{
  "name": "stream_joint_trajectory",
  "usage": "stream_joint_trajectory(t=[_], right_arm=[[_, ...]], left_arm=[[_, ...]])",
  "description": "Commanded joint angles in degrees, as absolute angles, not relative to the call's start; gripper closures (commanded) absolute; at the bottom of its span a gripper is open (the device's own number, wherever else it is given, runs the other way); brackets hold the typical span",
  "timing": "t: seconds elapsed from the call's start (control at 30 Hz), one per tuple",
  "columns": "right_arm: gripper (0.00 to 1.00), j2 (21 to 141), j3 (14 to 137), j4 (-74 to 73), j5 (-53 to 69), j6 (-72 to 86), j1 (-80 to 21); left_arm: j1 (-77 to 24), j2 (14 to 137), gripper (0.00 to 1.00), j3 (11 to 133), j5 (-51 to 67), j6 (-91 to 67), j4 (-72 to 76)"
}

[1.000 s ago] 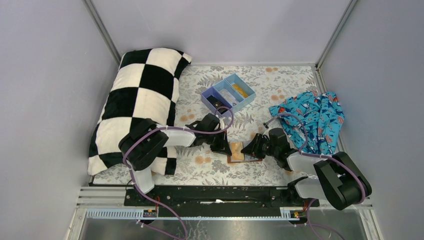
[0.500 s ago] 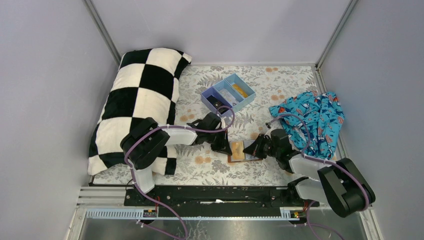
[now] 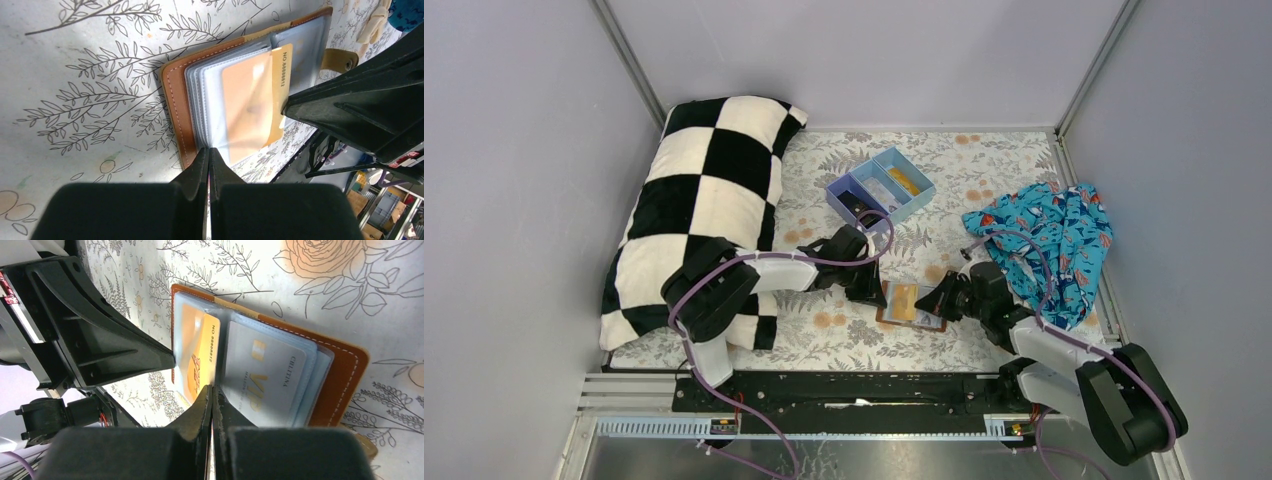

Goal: Take the credit cards out of the card holder
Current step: Remove the credit card from the card holder.

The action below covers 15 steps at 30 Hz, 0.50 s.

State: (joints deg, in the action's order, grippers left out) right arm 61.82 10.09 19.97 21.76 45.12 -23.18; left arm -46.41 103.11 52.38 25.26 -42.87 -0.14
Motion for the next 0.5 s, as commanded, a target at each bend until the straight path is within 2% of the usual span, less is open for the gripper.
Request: stream_joint_trajectory(t=[0.0, 0.23, 0.37, 0.47], right_arm=[[1.00, 57.96, 9.95, 15.97, 19.60, 43.28, -22.28], [1.00, 52.33, 8.44, 11.79, 20.01, 42.44, -20.92], [1.00, 51.42, 7.84, 11.27, 20.20, 42.79, -20.71], [1.00, 51.69, 7.73, 11.68, 20.30, 42.98, -20.67]], left_arm=[[-46.41, 99.99, 1.00, 52.34, 22.89, -41.23, 0.09], [-46.41, 98.31, 1.00, 51.80, 21.99, -41.28, -1.75], [-46.53, 95.51, 0.80, 52.45, 19.40, -41.57, -3.33], [-47.16, 93.31, 0.76, 53.44, 17.42, -41.62, -3.73]])
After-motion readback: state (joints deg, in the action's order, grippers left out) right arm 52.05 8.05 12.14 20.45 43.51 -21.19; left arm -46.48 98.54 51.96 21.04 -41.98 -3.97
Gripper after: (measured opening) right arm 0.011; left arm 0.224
